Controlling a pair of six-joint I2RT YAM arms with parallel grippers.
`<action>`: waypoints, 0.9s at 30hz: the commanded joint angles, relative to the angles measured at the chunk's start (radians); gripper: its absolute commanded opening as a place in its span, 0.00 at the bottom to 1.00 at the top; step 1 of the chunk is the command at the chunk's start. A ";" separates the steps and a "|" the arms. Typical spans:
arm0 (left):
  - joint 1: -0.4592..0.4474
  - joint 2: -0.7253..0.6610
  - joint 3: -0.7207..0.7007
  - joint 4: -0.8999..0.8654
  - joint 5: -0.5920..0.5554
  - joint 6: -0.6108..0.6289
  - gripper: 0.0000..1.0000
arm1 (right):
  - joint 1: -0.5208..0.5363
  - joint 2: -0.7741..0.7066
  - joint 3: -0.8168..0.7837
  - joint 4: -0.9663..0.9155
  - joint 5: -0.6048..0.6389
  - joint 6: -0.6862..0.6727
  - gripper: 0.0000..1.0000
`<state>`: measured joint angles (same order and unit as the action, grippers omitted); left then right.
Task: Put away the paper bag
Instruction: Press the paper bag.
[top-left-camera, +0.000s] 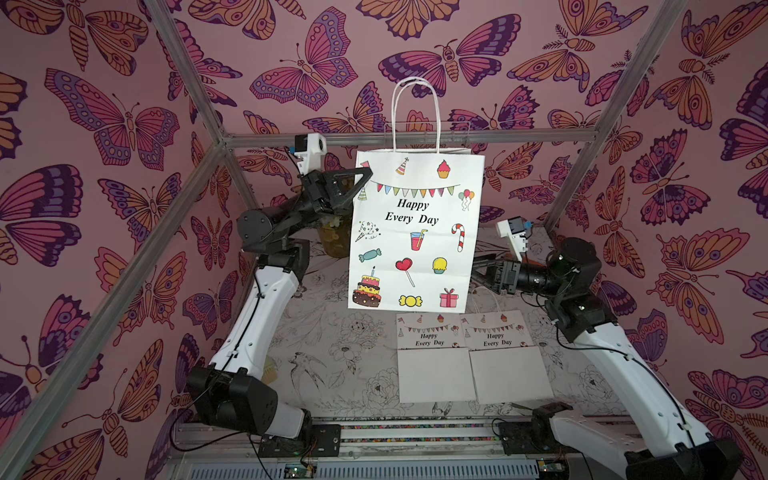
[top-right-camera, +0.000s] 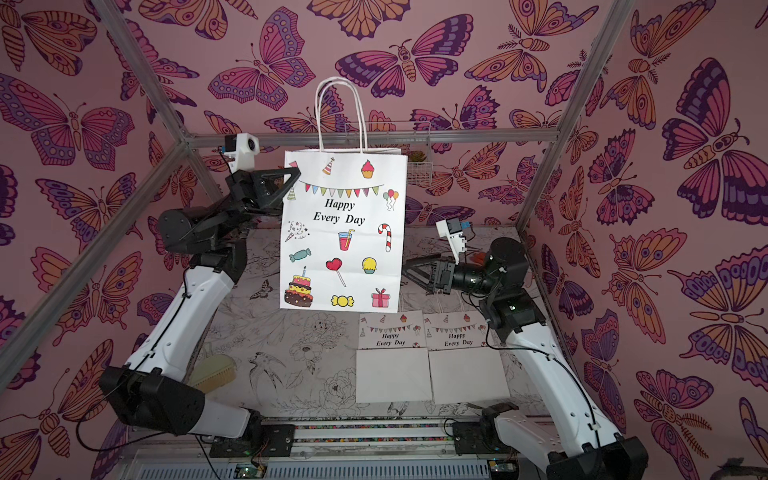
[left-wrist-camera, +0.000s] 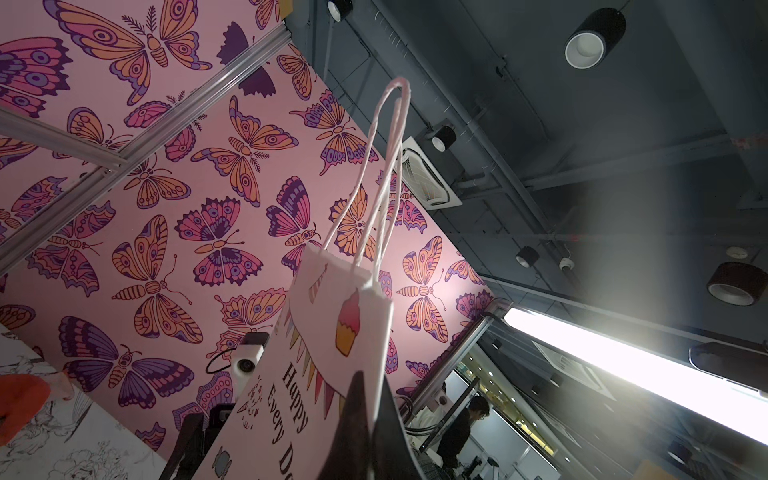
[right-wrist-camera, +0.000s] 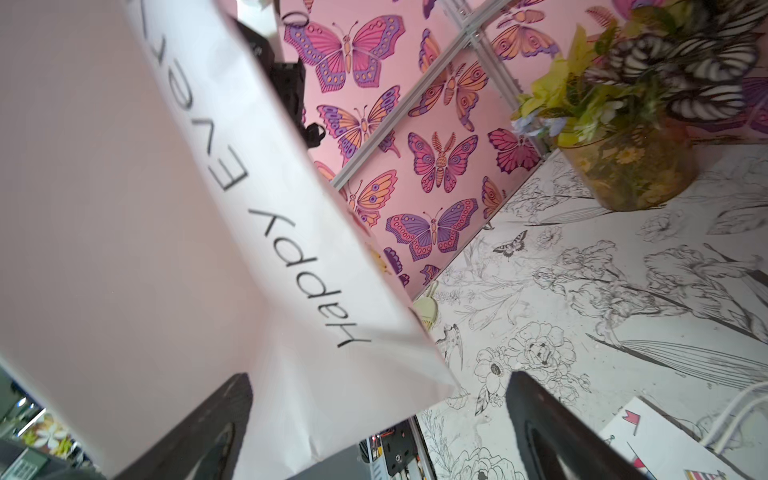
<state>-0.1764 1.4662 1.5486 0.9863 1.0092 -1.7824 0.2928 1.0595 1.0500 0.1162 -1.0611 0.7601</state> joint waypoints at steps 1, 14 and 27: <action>-0.008 -0.020 0.031 0.005 -0.027 -0.018 0.00 | 0.060 -0.005 0.028 0.028 0.042 -0.064 0.98; -0.035 -0.037 -0.027 0.025 -0.026 -0.026 0.00 | 0.123 0.060 0.174 0.048 0.070 -0.070 0.91; -0.038 -0.045 -0.033 0.044 -0.008 -0.084 0.00 | 0.107 0.040 0.335 -0.250 0.143 -0.287 0.99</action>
<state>-0.2035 1.4418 1.5196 1.0012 0.9794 -1.8538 0.4015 1.1248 1.3418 -0.0219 -0.9535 0.5892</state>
